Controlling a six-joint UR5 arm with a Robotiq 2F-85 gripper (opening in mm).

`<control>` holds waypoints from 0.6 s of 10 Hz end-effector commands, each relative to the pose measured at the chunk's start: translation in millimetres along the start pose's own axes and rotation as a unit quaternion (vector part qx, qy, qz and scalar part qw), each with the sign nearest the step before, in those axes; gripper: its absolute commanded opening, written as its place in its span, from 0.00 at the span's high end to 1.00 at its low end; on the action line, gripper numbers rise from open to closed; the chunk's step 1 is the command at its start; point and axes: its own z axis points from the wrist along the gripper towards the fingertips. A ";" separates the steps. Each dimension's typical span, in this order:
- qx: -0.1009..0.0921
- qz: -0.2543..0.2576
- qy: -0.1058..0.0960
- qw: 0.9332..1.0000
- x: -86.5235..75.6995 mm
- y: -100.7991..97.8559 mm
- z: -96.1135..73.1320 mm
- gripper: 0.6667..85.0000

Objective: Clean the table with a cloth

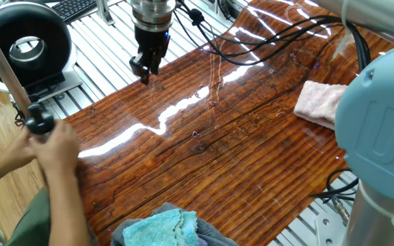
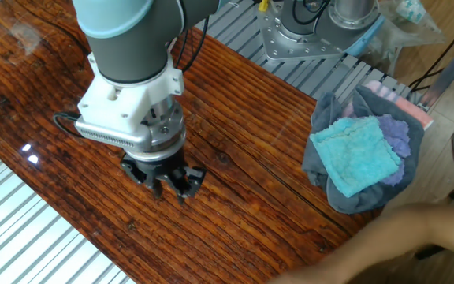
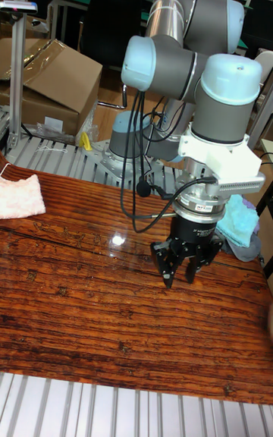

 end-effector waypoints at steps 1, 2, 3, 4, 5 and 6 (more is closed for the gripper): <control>0.006 -0.018 0.018 1.000 33.9 -31.6 -15.1 0.56; -0.006 -0.034 0.005 0.999 57.5 -50.1 -22.0 0.53; -0.012 -0.045 -0.009 0.999 83.2 -69.8 -28.4 0.48; -0.017 -0.055 -0.014 0.998 110.7 -94.2 -39.8 0.46; -0.019 -0.065 -0.011 0.998 133.1 -112.8 -49.0 0.45; -0.014 -0.067 -0.009 0.998 154.0 -126.9 -54.7 0.45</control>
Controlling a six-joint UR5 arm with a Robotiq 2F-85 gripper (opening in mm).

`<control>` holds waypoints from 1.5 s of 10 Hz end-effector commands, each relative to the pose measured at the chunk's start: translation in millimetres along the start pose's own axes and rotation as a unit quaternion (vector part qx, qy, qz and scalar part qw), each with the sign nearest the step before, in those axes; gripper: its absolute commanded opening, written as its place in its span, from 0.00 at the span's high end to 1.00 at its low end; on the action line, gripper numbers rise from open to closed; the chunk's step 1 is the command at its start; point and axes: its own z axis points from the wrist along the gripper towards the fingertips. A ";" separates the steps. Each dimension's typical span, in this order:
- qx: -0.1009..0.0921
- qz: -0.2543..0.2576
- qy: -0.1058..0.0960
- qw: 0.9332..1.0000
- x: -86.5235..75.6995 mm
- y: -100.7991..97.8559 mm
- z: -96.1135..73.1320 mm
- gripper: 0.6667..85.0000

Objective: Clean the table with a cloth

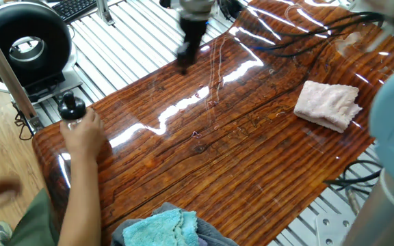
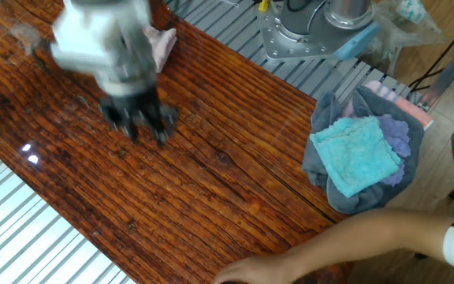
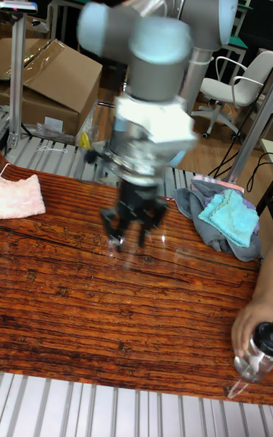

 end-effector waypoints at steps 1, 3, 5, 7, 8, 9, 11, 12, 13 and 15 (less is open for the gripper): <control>-0.005 -0.020 -0.010 1.000 75.3 -39.8 -23.8 0.45; -0.009 -0.018 -0.006 1.000 83.8 -42.6 -26.0 0.38; -0.002 -0.012 -0.002 1.000 86.1 -46.3 -25.9 0.36; 0.007 0.015 -0.009 1.000 82.2 -51.3 -26.0 0.38; 0.011 0.027 -0.005 1.000 84.6 -53.6 -26.0 0.39; 0.019 0.026 0.007 0.999 90.9 -57.2 -26.1 0.53; 0.011 -0.013 -0.007 1.000 140.8 -90.1 -38.5 0.49; 0.011 -0.023 -0.019 1.000 165.2 -106.2 -41.5 0.46; -0.003 -0.029 -0.031 0.999 185.2 -114.1 -46.2 0.46; -0.022 -0.034 -0.031 0.999 219.9 -120.3 -56.7 0.41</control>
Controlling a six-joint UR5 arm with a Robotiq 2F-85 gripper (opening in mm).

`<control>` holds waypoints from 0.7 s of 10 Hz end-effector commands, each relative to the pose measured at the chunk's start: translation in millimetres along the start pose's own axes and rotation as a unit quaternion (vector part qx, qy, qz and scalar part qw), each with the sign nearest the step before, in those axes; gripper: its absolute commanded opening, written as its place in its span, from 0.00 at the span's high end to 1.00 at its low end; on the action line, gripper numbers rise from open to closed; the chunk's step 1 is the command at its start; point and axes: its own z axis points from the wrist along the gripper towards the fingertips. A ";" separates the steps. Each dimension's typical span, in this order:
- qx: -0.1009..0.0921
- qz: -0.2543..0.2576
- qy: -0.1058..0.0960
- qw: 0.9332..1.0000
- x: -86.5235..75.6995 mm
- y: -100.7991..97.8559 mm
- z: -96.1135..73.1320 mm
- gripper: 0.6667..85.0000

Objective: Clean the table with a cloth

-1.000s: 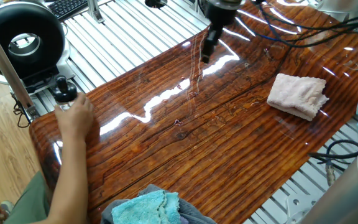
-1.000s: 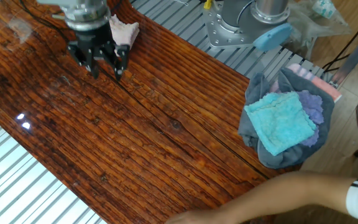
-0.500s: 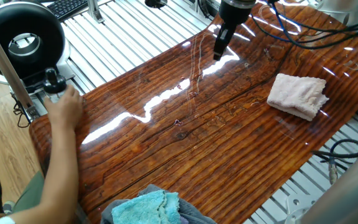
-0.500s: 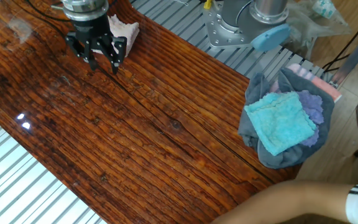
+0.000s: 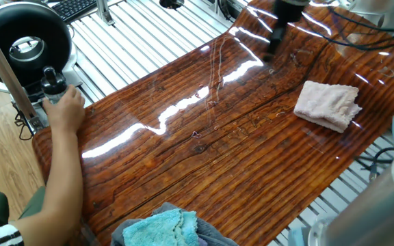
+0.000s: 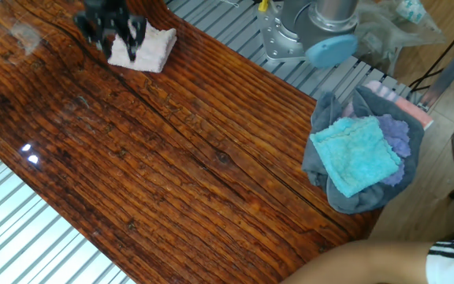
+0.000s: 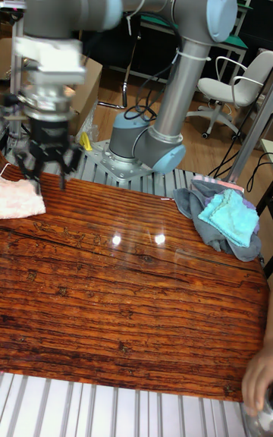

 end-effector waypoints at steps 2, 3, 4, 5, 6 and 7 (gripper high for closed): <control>-0.024 -0.007 -0.030 0.999 64.0 -19.5 -15.4 0.42; -0.032 0.005 -0.028 0.999 65.8 -15.9 -15.1 0.42; -0.012 0.001 -0.014 1.000 73.0 -26.3 -14.3 0.42; -0.020 0.003 -0.003 1.000 78.6 -22.3 -14.3 0.40; -0.023 0.013 0.004 1.000 82.0 -20.4 -14.4 0.40; -0.019 0.024 0.009 0.999 84.9 -22.4 -14.4 0.40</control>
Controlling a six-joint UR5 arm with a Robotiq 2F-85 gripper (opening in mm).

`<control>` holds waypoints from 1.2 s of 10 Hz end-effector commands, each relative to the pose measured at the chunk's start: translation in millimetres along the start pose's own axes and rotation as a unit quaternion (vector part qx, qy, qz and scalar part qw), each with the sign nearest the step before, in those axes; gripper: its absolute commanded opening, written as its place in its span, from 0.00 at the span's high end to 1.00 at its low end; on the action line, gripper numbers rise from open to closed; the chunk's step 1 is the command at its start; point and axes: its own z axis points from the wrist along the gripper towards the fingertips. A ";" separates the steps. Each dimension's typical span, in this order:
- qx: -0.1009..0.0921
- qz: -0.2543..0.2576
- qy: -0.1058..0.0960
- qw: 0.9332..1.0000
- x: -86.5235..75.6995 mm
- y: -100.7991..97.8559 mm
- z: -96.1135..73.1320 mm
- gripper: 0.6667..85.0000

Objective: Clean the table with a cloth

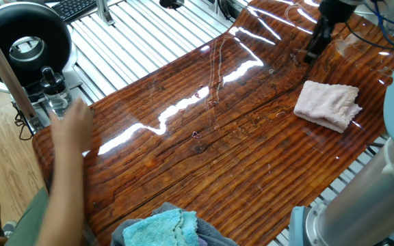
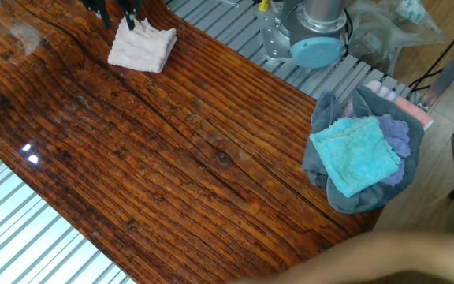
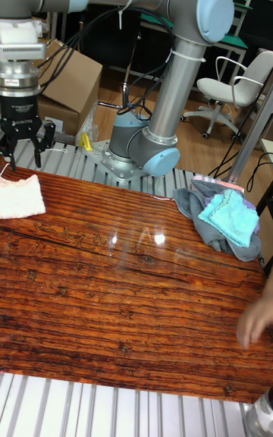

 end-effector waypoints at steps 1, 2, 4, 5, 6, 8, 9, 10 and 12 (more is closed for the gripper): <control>-0.001 0.037 0.013 0.999 14.1 -2.0 -2.5 0.41; 0.006 0.050 0.012 0.999 13.6 -5.4 -2.5 0.46; 0.015 0.036 0.008 0.999 37.1 -23.2 -5.1 0.44; 0.004 0.034 -0.008 0.999 46.4 -25.5 -1.7 0.38; 0.014 0.037 -0.015 0.999 51.4 -26.7 5.1 0.30; 0.016 0.050 -0.027 0.998 47.6 -14.2 17.8 0.34; 0.015 0.053 -0.032 0.998 43.0 -12.0 23.3 0.39; 0.035 0.044 -0.033 0.998 43.1 -22.2 22.8 0.40; 0.050 0.043 0.019 0.998 70.1 -28.9 22.5 0.40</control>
